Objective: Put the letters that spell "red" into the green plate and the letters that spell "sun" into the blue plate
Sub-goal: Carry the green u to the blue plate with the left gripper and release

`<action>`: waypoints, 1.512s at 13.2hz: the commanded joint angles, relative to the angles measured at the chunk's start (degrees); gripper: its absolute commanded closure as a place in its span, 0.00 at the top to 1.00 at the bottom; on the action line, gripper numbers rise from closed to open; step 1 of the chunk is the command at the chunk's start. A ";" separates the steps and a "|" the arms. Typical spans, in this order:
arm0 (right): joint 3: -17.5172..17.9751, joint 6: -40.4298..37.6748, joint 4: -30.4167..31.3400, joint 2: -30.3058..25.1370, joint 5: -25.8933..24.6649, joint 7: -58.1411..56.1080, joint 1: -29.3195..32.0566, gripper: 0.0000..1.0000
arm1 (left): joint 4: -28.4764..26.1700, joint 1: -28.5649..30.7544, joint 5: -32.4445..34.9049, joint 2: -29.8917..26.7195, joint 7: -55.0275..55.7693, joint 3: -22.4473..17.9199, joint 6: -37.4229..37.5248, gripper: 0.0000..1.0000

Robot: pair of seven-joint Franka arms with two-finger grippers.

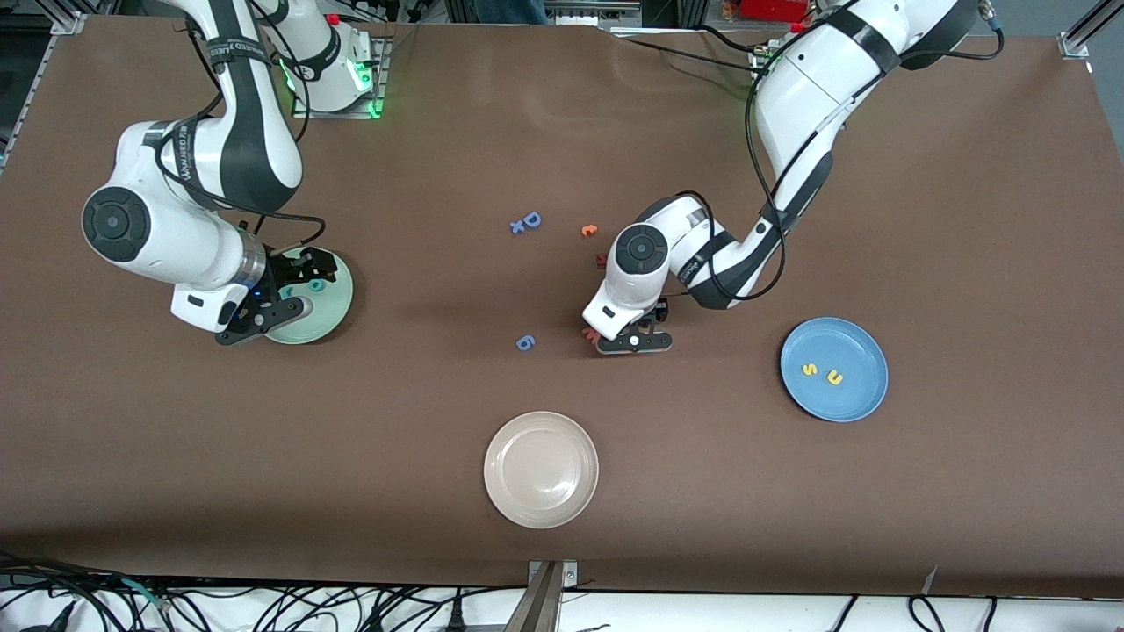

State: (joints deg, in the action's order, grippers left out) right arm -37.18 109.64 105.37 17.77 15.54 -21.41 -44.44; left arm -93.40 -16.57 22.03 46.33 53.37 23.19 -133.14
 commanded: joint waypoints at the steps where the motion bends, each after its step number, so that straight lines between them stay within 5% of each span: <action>1: -0.35 -1.45 -2.36 0.86 -0.95 1.02 0.23 1.00 | 0.50 -0.57 2.05 0.17 1.47 -0.61 -0.10 0.79; 5: -0.35 -1.45 -2.36 0.86 -1.83 1.02 0.23 1.00 | 0.50 -0.57 2.14 0.17 1.29 -0.87 -0.10 0.70; 8: -0.35 -1.45 -2.36 0.86 -1.83 1.02 0.23 1.00 | 0.59 -0.66 2.14 0.08 1.47 -0.96 -0.10 0.51; 20: -0.35 -1.36 -2.36 0.95 -1.83 1.02 0.23 1.00 | 0.68 -1.54 1.96 -0.27 2.26 -0.96 -0.10 0.26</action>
State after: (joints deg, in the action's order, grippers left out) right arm -37.43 109.63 104.48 18.17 14.53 -21.06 -44.35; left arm -92.80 -17.18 22.06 46.29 53.61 22.83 -133.54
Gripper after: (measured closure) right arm 0.000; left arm 0.683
